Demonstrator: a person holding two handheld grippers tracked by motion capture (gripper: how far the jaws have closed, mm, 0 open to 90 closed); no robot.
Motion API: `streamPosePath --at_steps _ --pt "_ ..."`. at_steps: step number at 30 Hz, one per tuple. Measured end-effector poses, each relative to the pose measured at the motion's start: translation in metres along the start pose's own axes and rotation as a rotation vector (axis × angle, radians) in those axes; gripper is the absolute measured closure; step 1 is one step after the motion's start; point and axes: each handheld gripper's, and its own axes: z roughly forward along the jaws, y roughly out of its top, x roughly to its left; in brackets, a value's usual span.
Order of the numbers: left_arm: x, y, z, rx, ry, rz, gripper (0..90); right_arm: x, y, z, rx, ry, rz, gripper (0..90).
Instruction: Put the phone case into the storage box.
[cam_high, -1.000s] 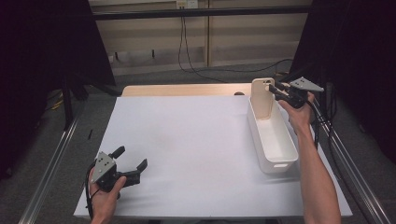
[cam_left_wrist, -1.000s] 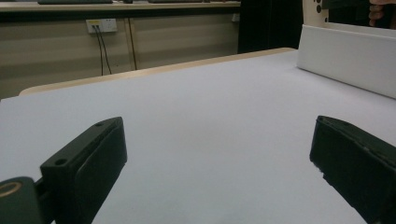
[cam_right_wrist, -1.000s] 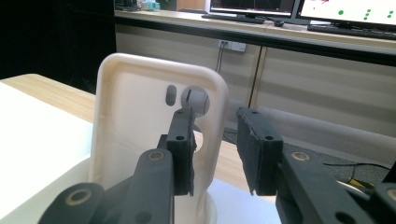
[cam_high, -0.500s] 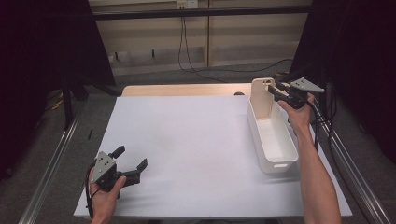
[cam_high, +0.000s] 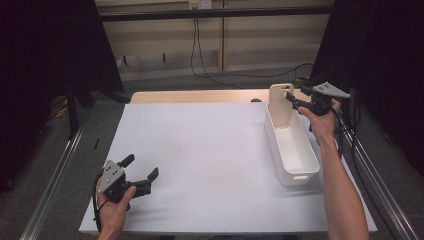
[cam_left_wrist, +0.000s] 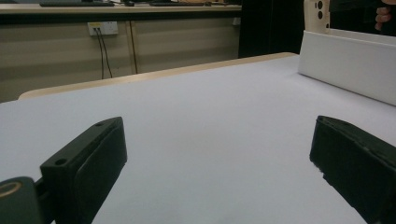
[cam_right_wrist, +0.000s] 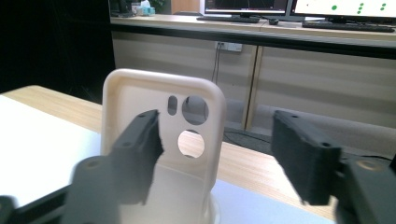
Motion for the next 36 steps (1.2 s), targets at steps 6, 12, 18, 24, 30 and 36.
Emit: streamPosePath --at_steps 6,12,18,24,30,36 --pt "0.002 -0.001 0.002 -0.001 0.018 -0.01 3.8 0.0 0.0 -0.002 0.014 0.003 0.025 12.0" --pt "0.0 0.0 0.004 -0.005 0.016 -0.005 3.4 0.003 0.001 -0.003 0.013 -0.023 0.04 0.0" --pt "0.0 -0.001 0.001 -0.008 0.019 -0.006 3.4 0.005 0.007 -0.007 0.007 -0.044 0.047 0.4" --pt "0.0 -0.003 -0.003 0.002 0.03 -0.006 3.0 0.01 0.01 -0.012 0.012 -0.044 0.044 0.4" --pt "0.002 -0.003 -0.005 -0.017 0.046 -0.031 3.0 0.013 0.011 -0.017 0.007 -0.044 0.061 1.2" --pt "0.003 -0.002 -0.006 -0.014 0.045 -0.028 3.0 0.016 0.013 -0.027 0.007 -0.027 0.082 1.3"
